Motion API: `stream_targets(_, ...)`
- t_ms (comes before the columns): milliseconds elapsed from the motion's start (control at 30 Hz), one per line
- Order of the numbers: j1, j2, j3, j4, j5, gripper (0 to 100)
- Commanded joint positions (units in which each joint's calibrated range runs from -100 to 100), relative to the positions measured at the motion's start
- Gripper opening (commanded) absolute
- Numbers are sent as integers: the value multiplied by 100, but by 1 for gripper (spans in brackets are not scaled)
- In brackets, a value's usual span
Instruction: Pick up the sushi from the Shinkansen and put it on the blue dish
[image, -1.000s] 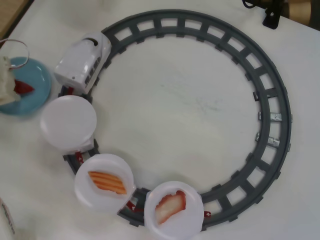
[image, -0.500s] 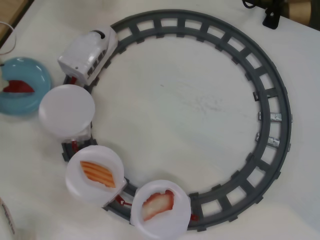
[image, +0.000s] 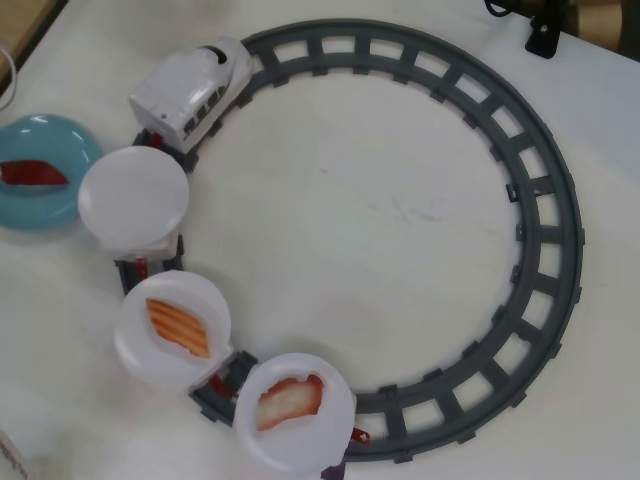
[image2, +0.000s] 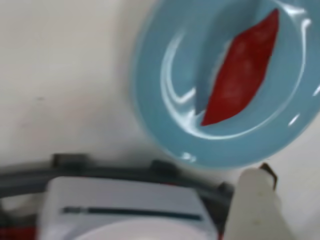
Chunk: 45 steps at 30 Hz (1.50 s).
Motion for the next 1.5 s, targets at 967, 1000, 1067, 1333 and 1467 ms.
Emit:
stream_targets(967, 86, -6291, 6475, -826, -163, 3)
stream_targets(1000, 86, -6515, 6836, -970, -163, 3)
stream_targets(1067, 77, -6996, 7539, -1276, -163, 3)
stream_targets(1333, 86, -8854, 10109, -2244, -168, 3)
stream_targets(1467, 104, -9419, 10902, -2371, -163, 3)
